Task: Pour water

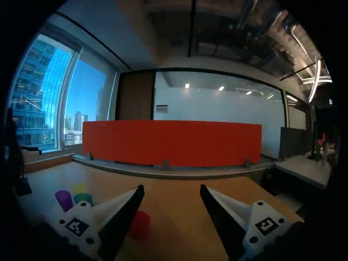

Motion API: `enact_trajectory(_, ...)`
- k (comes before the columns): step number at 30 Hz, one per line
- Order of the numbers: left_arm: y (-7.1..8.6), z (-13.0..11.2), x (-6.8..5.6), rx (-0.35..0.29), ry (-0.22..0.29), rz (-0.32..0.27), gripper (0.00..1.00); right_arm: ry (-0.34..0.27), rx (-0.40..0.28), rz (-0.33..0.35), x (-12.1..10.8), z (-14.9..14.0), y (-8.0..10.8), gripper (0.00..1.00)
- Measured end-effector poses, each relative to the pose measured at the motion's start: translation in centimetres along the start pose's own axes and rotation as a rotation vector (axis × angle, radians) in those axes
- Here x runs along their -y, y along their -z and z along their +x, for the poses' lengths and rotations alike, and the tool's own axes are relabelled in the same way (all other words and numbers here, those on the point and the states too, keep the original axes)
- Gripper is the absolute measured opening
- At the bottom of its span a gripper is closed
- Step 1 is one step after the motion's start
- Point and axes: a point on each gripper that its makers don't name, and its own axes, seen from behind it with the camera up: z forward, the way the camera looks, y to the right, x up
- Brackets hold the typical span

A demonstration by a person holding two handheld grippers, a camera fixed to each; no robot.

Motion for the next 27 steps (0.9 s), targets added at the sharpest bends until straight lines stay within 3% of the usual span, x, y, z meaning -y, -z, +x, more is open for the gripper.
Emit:
enact_trajectory(5,-0.4,2.4,-0.2,0.004,-0.013,-0.022,0.97,0.003,0.008,0.037,0.7,2.6,0.0,1.00)
enact_trajectory(14,-0.9,6.6,-2.1,0.000,0.022,-0.114,0.97,-0.004,0.006,0.063,0.6,6.4,0.0,1.00)
enact_trajectory(27,-0.7,8.3,-3.7,0.008,0.015,-0.234,0.97,-0.001,0.041,0.169,2.8,6.3,0.3,1.00)
